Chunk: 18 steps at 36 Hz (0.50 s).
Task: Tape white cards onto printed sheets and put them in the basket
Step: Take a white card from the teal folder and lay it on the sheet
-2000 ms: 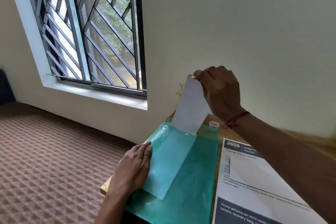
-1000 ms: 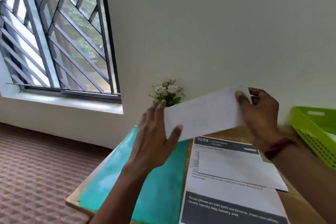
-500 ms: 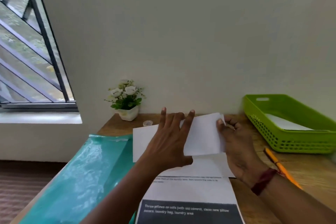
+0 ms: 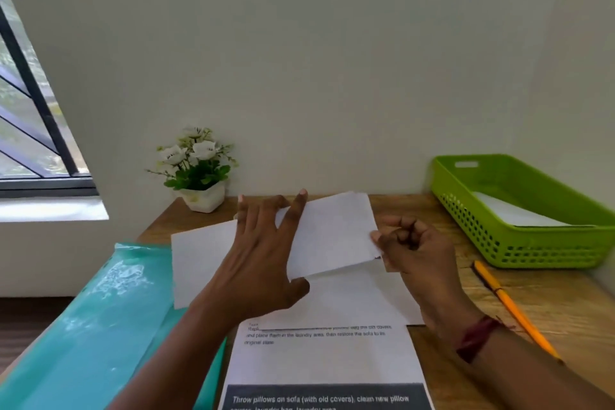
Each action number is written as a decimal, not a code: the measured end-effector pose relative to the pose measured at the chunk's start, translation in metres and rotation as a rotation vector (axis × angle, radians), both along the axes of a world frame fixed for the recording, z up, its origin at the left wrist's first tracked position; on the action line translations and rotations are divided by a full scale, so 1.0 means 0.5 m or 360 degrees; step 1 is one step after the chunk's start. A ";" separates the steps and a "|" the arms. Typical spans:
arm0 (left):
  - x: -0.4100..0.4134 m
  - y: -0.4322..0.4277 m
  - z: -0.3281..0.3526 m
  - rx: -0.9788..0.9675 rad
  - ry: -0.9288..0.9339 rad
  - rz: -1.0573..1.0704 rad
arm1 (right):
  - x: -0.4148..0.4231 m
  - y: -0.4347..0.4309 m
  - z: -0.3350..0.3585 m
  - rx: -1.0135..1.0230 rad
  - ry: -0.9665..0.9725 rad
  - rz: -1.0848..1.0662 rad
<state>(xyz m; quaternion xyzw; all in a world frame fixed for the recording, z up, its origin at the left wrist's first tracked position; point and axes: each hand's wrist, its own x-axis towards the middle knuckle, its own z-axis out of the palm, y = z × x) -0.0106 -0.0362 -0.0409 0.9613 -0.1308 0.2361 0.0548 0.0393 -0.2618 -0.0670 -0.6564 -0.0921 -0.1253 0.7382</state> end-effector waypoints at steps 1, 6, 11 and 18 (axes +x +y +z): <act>-0.001 0.000 0.000 -0.0006 0.0016 -0.0013 | 0.001 0.000 0.000 -0.0041 -0.0076 -0.0035; -0.004 0.004 -0.004 -0.0064 0.0079 -0.0111 | 0.003 -0.007 0.011 -0.0216 -0.0301 0.0053; -0.006 0.012 -0.005 -0.0242 0.0261 -0.0171 | 0.014 -0.033 0.019 -0.0553 -0.0436 0.0333; -0.013 0.017 0.006 -0.0260 0.0504 -0.0229 | 0.026 -0.048 0.022 -0.1176 -0.0828 0.0185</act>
